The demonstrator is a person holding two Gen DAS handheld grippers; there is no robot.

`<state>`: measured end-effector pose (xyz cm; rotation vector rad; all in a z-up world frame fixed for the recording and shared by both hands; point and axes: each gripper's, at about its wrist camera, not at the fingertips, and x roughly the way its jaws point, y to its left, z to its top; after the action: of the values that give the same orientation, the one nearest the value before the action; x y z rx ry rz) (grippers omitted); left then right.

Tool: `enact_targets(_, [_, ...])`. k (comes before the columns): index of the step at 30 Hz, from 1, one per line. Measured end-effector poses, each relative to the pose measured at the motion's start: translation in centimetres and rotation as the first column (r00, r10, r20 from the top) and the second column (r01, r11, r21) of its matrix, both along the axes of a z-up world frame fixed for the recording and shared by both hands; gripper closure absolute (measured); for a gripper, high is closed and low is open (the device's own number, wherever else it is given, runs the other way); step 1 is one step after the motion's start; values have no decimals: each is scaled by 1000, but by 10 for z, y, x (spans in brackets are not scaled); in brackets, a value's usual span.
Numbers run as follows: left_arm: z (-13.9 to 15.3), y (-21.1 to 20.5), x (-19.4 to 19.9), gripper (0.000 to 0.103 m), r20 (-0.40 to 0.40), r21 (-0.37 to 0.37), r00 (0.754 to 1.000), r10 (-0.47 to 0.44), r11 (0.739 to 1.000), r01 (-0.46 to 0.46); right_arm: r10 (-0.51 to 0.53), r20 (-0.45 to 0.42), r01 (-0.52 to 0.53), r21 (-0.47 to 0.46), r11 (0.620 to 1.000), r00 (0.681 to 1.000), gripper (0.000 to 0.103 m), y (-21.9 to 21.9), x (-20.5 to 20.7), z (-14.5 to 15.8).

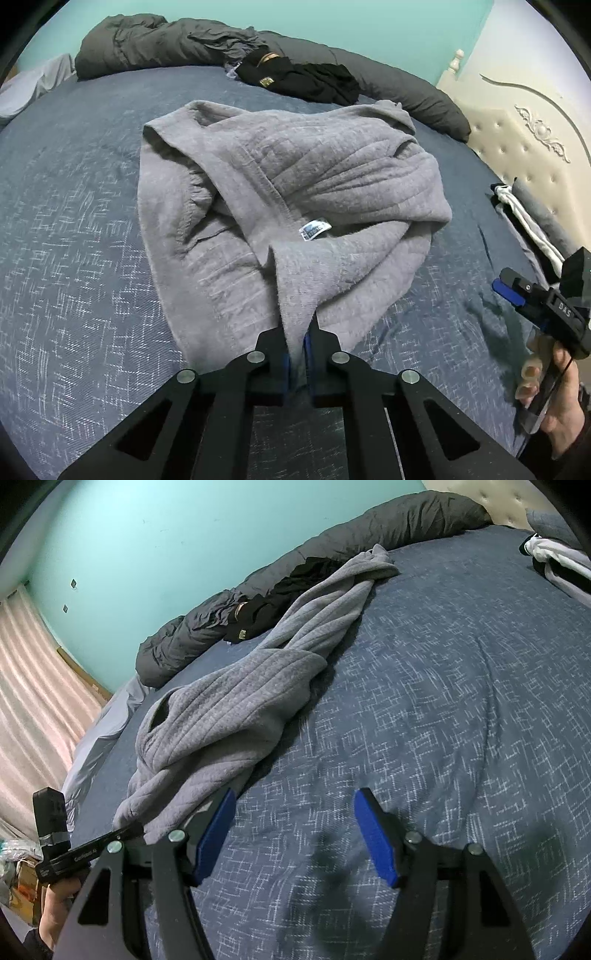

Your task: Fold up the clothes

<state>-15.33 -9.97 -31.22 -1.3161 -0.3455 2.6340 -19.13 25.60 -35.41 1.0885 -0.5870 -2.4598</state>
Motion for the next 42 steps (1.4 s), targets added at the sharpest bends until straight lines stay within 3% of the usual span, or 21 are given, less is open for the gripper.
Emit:
enact_targets(8, [-1,7,-5,97,-1,-29,1000,-25,999,25,6,0,-6,14,1000,1000,35,-2,0,0])
enact_targets(17, [19,-20,9,98,-55,11,998,6,1000,-5,-28,17,28,17,999,999,35,7,-13,8])
enact_targets(22, [22,-59,19,98,-60,48,995,84,996,-81,-3,32,0,85,996,999,29,6,-70,27])
enact_targets(27, [14,-58,16,98,-46,61,995,85,995,-82,-7,140,-12,139,990,990,29,-2,-151,23])
enact_targets(34, [-4,-52,6,98,-3,79,998,65,995,-65,-69,183,63,37,997,981,25,-5,-235,9])
enact_targets(40, [-13,-52,-2,97,17,101,997,70,992,-71,-48,219,33,69,997,975,25,-18,-274,-5])
enact_targets(42, [-17,-52,-4,97,25,109,997,69,991,-72,-19,221,7,53,999,975,34,-22,-274,-8])
